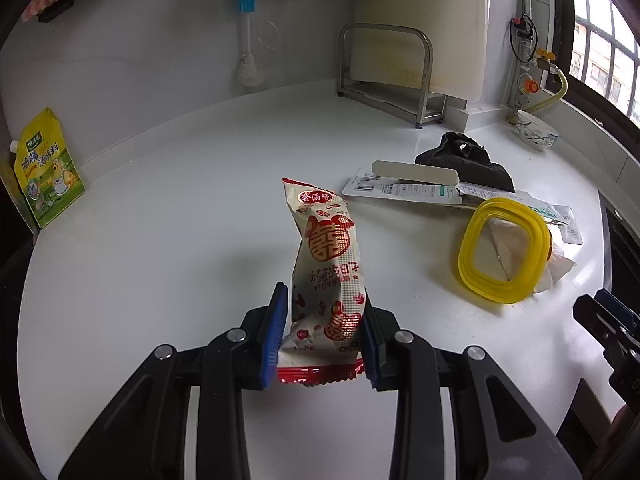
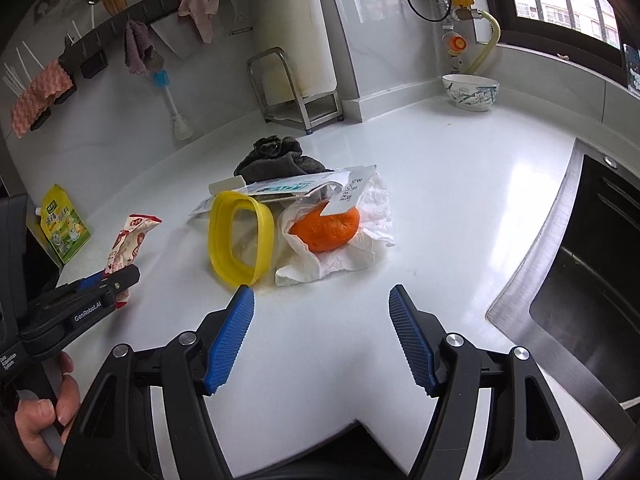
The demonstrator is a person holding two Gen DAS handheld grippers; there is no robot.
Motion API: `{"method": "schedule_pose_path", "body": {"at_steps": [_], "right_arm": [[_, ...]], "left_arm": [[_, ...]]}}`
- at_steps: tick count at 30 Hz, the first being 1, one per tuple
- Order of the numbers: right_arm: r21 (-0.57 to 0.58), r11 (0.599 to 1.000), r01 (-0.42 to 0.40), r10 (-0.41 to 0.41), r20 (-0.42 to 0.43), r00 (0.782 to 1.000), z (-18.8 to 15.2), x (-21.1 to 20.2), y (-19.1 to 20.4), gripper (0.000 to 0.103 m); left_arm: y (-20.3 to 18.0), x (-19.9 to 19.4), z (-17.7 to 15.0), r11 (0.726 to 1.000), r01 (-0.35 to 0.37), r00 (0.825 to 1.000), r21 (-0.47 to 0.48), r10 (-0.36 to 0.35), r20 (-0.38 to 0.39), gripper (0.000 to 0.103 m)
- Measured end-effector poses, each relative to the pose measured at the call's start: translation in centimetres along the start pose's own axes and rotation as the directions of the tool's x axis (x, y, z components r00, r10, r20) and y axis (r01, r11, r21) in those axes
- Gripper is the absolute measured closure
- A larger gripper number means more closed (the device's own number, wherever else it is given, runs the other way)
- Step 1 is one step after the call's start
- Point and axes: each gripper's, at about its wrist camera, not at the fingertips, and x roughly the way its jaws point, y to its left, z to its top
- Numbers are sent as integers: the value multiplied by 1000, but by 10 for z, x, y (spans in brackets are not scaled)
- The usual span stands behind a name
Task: Collect trash
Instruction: 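Close the left tool on the printed snack wrapper and lift it, then grasp the orange with the toothbrush package using the right tool while the left tool holds the wrapper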
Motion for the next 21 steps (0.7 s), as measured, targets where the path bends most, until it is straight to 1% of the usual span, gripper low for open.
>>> {"method": "schedule_pose_path", "body": {"at_steps": [3,6,11,17,21], "right_arm": [[-3,998,56,-56,19,998,8,9,-11,36],[28,997,69,-69,1,998,15,19,-27,36],[39,999,21,-19,-55,998,26,36,-36,36],[-16,1000,-17,16,-95,995,32,48,-27,36],[-50,999,-17,12,-104,995,36,53,-19,36]], "left_arm": [[-4,0,-1,1000,12,1000,10,-12,-1,70],[-4,-1,-2,1000,27,1000,5,-27,0,70],[-4,2,-4,998,55,998,-2,-55,-20,70],[-3,2,-4,998,61,998,-2,-61,-21,70],[-4,2,-4,997,75,997,-4,-75,-29,70]]}}
